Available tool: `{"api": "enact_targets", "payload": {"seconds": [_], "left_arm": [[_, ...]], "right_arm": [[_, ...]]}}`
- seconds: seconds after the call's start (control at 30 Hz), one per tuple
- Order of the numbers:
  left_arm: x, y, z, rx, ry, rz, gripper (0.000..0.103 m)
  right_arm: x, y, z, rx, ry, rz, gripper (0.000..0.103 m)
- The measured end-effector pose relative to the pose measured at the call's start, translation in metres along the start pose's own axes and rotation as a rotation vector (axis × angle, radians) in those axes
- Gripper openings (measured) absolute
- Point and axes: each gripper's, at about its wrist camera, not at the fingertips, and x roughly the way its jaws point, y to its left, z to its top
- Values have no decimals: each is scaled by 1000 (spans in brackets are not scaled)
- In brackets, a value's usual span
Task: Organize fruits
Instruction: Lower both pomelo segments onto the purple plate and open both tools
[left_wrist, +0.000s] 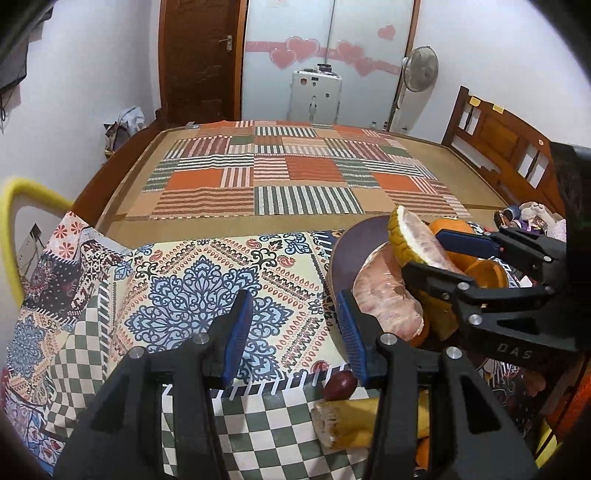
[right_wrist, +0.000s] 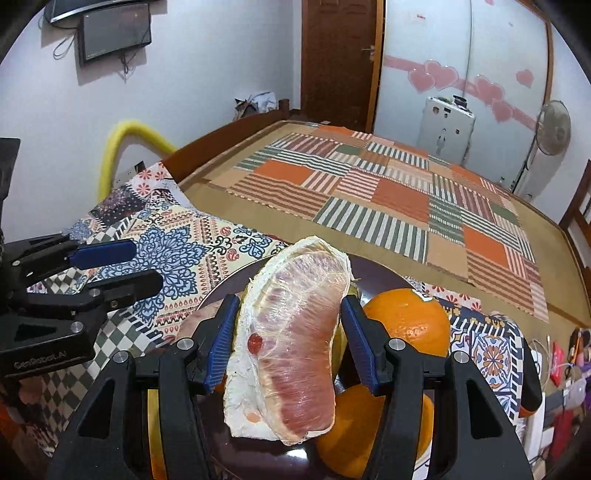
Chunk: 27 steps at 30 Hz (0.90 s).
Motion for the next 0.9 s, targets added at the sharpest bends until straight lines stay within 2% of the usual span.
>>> {"api": "enact_targets", "payload": {"seconds": [0.17, 0.27, 0.47, 0.7, 0.9], "left_arm": [[-3, -2, 0, 8, -7, -5, 47], [-6, -4, -1, 9, -6, -5, 47], [-20, -7, -7, -6, -9, -9, 47], [-48, -21, -19, -6, -23, -10, 47], [-66, -40, -44, 0, -1, -22, 49]], "right_arm": [[0, -4, 2, 17, 8, 3, 56], [-7, -2, 3, 8, -8, -16, 66], [-37, 0, -3, 0, -64, -34, 66], [-84, 4, -31, -30, -122, -81, 67], [-108, 9, -66, -5, -145, -74, 67]]}}
